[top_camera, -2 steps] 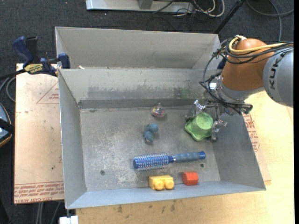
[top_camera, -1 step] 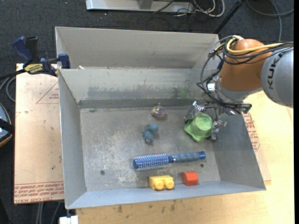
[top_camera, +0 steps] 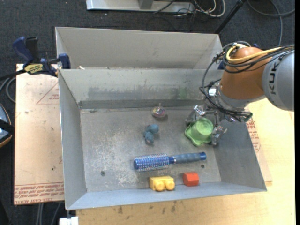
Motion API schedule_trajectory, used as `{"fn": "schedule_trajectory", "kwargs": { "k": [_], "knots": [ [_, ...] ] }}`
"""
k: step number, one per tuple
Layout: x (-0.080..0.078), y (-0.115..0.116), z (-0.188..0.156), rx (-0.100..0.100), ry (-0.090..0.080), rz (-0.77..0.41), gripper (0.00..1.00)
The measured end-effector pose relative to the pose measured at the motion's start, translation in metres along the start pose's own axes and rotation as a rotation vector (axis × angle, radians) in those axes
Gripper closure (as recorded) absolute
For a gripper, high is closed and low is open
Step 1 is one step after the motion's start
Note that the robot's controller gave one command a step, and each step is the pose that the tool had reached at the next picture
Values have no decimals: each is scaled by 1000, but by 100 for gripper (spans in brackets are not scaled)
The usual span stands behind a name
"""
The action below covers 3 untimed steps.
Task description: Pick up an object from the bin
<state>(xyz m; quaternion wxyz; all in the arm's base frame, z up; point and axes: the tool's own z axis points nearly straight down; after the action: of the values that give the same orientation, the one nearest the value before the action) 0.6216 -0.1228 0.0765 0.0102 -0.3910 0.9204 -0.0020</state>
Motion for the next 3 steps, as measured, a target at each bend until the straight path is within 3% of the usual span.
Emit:
{"fn": "schedule_trajectory", "kwargs": {
  "k": [1, 2, 3],
  "knots": [
    [0, 0, -1, 0, -1, 0, 100],
    [0, 0, 0, 0, 0, 0, 0],
    [-4, -1, 1, -30, 3, -196, 0]
  ]
}}
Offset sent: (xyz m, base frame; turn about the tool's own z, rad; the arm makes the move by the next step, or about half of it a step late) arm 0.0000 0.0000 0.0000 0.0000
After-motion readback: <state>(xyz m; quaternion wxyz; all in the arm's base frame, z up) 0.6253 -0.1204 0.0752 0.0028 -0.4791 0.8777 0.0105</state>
